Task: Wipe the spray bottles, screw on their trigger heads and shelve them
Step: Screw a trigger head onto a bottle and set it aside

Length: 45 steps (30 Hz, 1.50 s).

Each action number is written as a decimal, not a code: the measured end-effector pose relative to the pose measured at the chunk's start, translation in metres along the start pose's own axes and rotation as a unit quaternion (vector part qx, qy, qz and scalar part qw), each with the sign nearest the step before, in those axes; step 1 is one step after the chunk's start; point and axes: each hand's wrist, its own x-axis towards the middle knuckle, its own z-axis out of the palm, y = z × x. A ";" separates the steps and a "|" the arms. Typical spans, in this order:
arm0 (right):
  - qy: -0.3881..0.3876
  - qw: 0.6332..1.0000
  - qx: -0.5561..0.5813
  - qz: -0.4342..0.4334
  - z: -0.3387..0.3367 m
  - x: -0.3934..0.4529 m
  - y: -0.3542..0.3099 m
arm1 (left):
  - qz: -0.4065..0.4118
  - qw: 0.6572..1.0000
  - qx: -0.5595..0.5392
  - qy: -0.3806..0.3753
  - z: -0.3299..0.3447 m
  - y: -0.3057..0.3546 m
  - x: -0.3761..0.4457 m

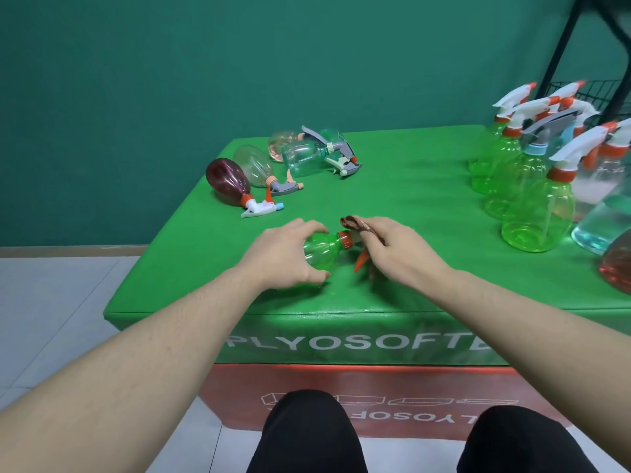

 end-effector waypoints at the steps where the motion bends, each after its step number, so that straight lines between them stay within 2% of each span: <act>1: 0.007 1.000 0.003 -0.002 -0.003 -0.005 0.001 | -0.006 1.000 -0.005 -0.002 0.000 -0.001 0.001; 6: 0.018 1.000 0.012 -0.008 -0.015 -0.023 0.007 | -0.022 1.000 -0.018 -0.010 -0.004 0.000 0.003; 12: 0.079 0.989 0.111 0.060 -0.023 -0.028 0.004 | -0.058 0.995 -0.085 0.015 -0.008 -0.005 -0.001; 19: 0.080 0.970 0.184 0.141 -0.022 -0.019 -0.007 | -0.080 0.985 -0.148 0.039 -0.010 0.010 -0.012; 24: 0.106 0.940 0.266 0.188 -0.020 -0.011 -0.016 | -0.073 0.937 -0.333 0.071 -0.007 0.026 -0.016; 31: 0.132 0.923 0.307 0.192 -0.012 0.004 -0.036 | -0.116 0.870 -0.475 0.069 0.017 0.032 -0.015; 35: 0.121 0.932 0.299 0.167 -0.003 0.018 -0.050 | -0.152 0.822 -0.546 0.058 0.028 0.031 -0.016; 38: 0.100 0.939 0.292 0.153 0.008 0.027 -0.059 | -0.145 0.788 -0.594 0.074 0.035 0.026 -0.015; 45: 0.040 0.967 0.213 0.135 0.027 0.038 -0.067 | -0.158 0.746 -0.643 0.068 0.047 0.015 -0.010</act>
